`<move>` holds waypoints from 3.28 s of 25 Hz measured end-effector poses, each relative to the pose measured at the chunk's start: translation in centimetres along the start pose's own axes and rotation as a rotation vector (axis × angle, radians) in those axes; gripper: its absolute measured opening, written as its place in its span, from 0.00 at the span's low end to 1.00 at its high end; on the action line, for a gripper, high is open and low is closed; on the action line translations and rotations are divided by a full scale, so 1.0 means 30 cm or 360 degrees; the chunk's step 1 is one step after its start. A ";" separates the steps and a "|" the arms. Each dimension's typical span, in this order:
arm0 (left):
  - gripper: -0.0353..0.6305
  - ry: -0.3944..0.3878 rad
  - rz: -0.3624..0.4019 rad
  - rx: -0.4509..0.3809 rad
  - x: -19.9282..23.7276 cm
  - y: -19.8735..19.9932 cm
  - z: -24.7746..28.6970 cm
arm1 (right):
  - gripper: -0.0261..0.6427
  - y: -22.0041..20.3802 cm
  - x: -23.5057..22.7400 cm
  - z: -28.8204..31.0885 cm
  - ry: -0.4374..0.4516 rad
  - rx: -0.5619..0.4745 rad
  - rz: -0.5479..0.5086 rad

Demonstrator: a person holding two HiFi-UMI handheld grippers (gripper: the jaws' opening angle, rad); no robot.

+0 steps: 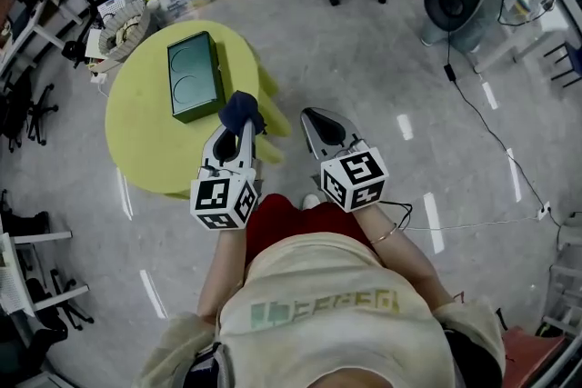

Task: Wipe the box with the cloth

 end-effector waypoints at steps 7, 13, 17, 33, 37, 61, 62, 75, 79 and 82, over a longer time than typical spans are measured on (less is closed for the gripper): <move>0.15 -0.0020 0.0046 0.0009 -0.066 -0.003 0.143 | 0.10 0.027 -0.184 -0.034 -0.0118 -0.0065 -0.0009; 0.15 -0.0050 0.0048 0.0025 -0.048 0.001 0.279 | 0.10 0.037 -0.326 -0.011 -0.0245 -0.0088 0.0036; 0.15 -0.0088 0.0031 0.0028 -0.003 -0.015 0.400 | 0.10 0.040 -0.407 0.061 -0.0313 -0.0092 0.0028; 0.15 -0.0072 -0.0041 0.0130 0.167 0.021 1.231 | 0.10 0.237 -0.980 0.693 -0.0261 0.0017 0.0020; 0.15 -0.0023 -0.0034 0.0129 0.206 0.041 1.356 | 0.10 0.252 -1.061 0.844 -0.0172 0.0050 0.0045; 0.15 0.1370 -0.0209 -0.0064 0.664 0.090 1.590 | 0.10 0.314 -1.005 1.881 0.1319 0.0399 -0.0100; 0.15 0.1435 -0.0218 -0.0070 0.675 0.083 1.571 | 0.10 0.305 -0.976 1.898 0.1379 0.0411 -0.0107; 0.15 0.2294 -0.0351 -0.0195 0.645 0.087 1.032 | 0.10 0.225 -0.441 1.797 0.2139 0.0574 -0.0264; 0.15 0.2434 -0.0385 -0.0216 0.652 0.064 0.907 | 0.10 0.172 -0.328 1.735 0.2293 0.0625 -0.0354; 0.15 0.2525 -0.0401 -0.0240 0.664 0.055 0.810 | 0.10 0.147 -0.233 1.702 0.2386 0.0632 -0.0400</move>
Point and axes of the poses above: the fingertips, and each gripper's own axes: z forward along the fingers, x to its left, y out of its top, the point moved 2 cm from there along -z, backward along the fingers, and after that the axes turned 5 degrees about -x, right-handed, at the moved point
